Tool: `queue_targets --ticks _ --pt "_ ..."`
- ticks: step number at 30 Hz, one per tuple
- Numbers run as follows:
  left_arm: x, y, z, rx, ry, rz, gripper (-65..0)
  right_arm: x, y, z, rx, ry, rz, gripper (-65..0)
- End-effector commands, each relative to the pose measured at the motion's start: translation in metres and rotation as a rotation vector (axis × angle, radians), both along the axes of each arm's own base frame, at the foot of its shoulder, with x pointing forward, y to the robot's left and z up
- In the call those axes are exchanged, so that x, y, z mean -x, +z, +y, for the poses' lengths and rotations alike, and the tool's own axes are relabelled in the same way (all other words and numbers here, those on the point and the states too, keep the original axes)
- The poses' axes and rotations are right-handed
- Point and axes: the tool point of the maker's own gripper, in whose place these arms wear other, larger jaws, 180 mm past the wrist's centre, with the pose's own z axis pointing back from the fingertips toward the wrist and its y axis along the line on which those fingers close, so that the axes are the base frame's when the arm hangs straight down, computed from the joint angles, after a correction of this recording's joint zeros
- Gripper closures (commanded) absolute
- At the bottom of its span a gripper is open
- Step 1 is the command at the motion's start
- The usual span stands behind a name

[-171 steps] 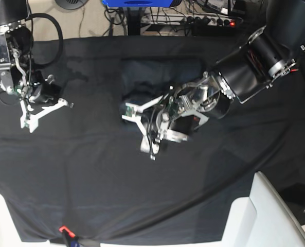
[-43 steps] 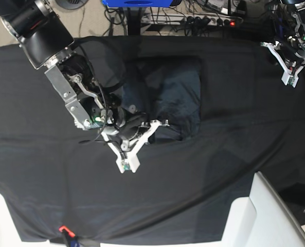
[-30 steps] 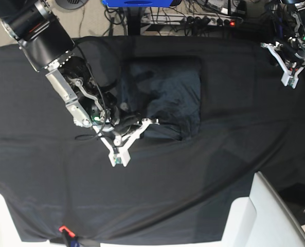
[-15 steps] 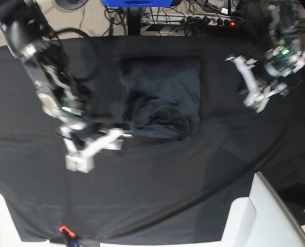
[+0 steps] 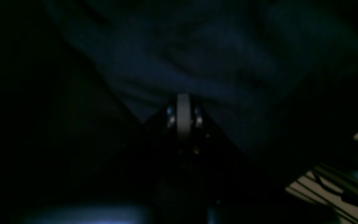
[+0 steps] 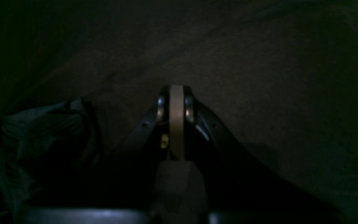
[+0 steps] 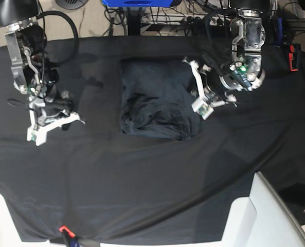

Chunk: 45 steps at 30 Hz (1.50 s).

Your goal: Fold the T-shirt properly

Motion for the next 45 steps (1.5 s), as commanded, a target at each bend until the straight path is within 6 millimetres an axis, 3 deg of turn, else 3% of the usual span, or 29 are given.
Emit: queue_targets --ticks 1,9,20,27,32,38,41,45 --pt "-0.009 0.009 -0.004 0.025 -0.004 -0.038 0.0 -0.007 0.01 -0.004 0.007 -0.003 -0.039 -0.2" --pt "-0.003 0.004 -0.002 0.017 -0.008 -0.02 0.0 -0.003 0.007 -0.005 0.006 -0.007 -0.029 -0.2" --pt "0.018 -0.011 0.031 -0.049 -0.004 0.042 0.0 -0.002 0.007 -0.004 0.005 -0.002 -0.029 -0.2" --pt "0.027 -0.014 0.028 0.003 0.003 0.023 0.0 -0.002 0.007 -0.005 0.005 -0.004 -0.028 -0.2" --pt "0.022 -0.012 0.027 0.007 0.005 0.011 0.0 -0.004 0.008 -0.004 0.005 -0.001 -0.032 -0.2" --pt "-0.004 0.013 0.022 0.005 -0.011 -0.08 0.0 -0.002 0.01 0.0 0.0 0.009 -0.03 -0.2" --pt "-0.009 0.03 0.017 0.0 -0.031 -0.133 0.0 0.012 0.01 0.038 -0.032 0.15 0.025 -0.2" --pt "0.01 0.034 0.009 -0.005 -0.065 -0.131 0.0 0.041 0.014 0.098 -0.065 0.387 0.093 0.0"
